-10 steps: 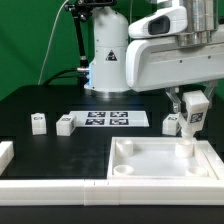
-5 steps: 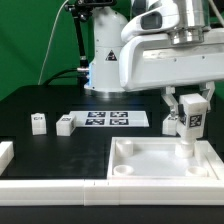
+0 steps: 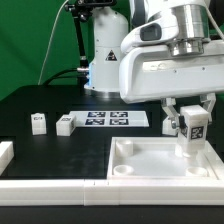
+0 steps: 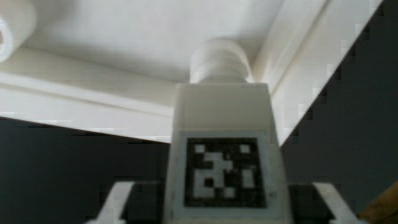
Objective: Assemble one leg
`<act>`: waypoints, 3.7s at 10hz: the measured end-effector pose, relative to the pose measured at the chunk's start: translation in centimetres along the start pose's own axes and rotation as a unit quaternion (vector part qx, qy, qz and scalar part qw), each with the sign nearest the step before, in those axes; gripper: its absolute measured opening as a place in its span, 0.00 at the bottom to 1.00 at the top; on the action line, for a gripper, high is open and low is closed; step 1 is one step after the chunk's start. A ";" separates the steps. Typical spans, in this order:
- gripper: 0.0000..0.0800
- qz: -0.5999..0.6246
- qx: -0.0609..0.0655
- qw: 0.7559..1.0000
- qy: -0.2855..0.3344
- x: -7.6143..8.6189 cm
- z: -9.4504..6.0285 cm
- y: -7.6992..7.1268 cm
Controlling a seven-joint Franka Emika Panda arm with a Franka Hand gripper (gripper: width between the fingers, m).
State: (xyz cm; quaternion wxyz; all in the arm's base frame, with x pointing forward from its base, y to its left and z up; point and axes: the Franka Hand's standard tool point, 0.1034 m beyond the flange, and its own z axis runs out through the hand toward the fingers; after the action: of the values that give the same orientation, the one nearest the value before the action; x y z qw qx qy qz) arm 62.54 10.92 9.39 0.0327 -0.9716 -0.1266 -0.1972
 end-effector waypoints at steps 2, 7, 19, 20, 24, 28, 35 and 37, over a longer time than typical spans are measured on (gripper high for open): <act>0.36 0.000 0.001 1.000 -0.001 -0.1 0.5 0.0; 0.36 -0.005 -0.004 1.000 0.030 0.7 0.9 -0.5; 0.59 -0.006 -0.012 0.998 0.069 -0.5 2.4 -0.8; 0.76 -0.006 -0.012 0.998 0.069 -0.5 2.4 -0.8; 0.81 -0.006 -0.012 0.998 0.069 -0.5 2.4 -0.8; 0.81 -0.007 -0.009 0.998 0.055 -0.7 2.5 -0.9; 0.81 0.011 0.039 0.981 -0.188 -0.3 1.3 -1.5; 0.81 0.013 0.035 0.985 -0.171 0.0 1.5 -1.2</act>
Offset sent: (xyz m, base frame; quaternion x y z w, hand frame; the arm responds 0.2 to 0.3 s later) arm 0.0021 0.0083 -0.0062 -0.0188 0.0301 -0.0086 0.9993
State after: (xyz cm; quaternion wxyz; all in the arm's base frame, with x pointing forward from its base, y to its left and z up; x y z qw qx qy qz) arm 62.83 12.28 8.01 0.0469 -0.9908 -0.1247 -0.0230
